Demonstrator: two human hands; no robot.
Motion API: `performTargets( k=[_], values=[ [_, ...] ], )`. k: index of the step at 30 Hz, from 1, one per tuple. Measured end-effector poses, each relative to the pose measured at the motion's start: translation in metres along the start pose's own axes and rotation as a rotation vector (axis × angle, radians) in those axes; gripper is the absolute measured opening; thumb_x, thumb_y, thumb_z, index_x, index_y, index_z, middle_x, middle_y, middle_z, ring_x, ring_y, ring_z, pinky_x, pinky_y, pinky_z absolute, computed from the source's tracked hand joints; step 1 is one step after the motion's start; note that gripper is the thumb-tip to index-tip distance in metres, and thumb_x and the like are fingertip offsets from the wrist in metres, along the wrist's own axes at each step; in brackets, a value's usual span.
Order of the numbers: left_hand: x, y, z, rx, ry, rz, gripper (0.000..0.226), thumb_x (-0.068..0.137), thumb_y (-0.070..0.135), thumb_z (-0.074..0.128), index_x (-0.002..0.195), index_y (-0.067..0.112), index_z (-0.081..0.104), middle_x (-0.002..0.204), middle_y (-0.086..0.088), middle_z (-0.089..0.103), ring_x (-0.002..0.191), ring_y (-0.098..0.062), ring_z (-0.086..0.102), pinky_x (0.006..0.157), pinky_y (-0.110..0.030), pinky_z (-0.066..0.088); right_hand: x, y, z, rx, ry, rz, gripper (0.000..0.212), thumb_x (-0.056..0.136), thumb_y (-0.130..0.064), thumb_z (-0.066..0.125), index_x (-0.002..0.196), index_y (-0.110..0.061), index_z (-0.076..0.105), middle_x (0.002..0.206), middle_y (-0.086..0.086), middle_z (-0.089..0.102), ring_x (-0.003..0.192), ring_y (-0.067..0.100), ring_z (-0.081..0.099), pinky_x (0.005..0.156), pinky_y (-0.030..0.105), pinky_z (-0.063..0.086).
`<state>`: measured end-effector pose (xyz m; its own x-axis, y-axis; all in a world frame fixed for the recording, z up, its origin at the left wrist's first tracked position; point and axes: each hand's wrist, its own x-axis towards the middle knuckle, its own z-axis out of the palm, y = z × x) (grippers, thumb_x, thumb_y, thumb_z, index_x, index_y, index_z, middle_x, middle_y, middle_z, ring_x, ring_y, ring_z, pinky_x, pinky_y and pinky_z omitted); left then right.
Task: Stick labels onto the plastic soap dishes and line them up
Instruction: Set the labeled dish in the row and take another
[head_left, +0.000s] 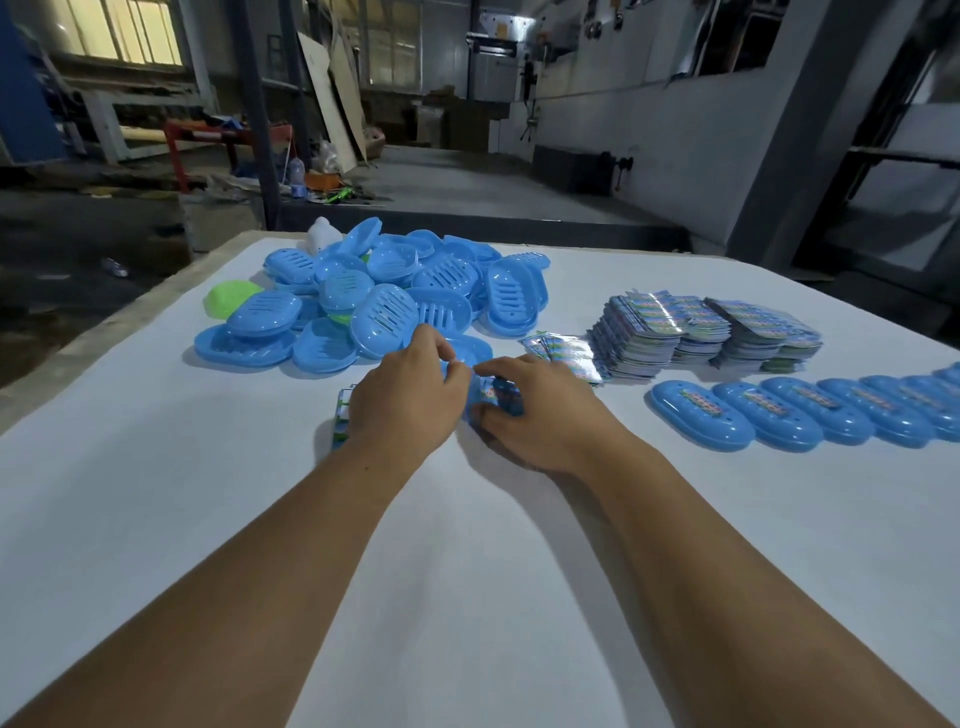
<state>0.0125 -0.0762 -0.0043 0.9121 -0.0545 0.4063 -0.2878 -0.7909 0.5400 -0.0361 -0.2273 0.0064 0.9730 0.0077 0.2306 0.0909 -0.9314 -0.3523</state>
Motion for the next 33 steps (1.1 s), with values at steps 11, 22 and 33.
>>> performTargets(
  k=[11,22,33],
  values=[
    [0.000,-0.007,0.000,-0.007,-0.012,0.012,0.016,0.091,0.042,0.055,0.102,0.034,0.047,0.086,0.004,0.067,0.080,-0.025,0.060,0.069,-0.035,0.042,-0.038,0.039,-0.021,-0.217,0.222,0.454,0.056,0.090,-0.057,0.050,0.134,-0.022,0.051,0.130,0.009,0.058,0.122,0.038,0.050,0.100,0.047,0.037],
    [-0.004,-0.007,-0.001,-0.019,-0.038,0.016,0.019,0.091,0.045,0.059,0.103,0.034,0.048,0.087,0.005,0.067,0.085,-0.026,0.063,0.073,-0.036,0.045,-0.044,0.062,-0.035,-0.235,0.297,0.566,0.049,0.093,-0.053,0.056,0.130,-0.021,0.055,0.132,0.011,0.053,0.123,0.038,0.045,0.098,0.046,0.036],
    [-0.003,-0.010,-0.004,-0.026,-0.033,0.031,0.015,0.091,0.045,0.059,0.099,0.035,0.052,0.075,0.010,0.064,0.082,-0.023,0.062,0.071,-0.035,0.046,-0.036,0.083,-0.040,-0.187,0.438,0.626,0.039,0.092,-0.033,0.066,0.130,-0.026,0.057,0.139,0.009,0.044,0.128,0.038,0.038,0.102,0.046,0.033]
  ],
)
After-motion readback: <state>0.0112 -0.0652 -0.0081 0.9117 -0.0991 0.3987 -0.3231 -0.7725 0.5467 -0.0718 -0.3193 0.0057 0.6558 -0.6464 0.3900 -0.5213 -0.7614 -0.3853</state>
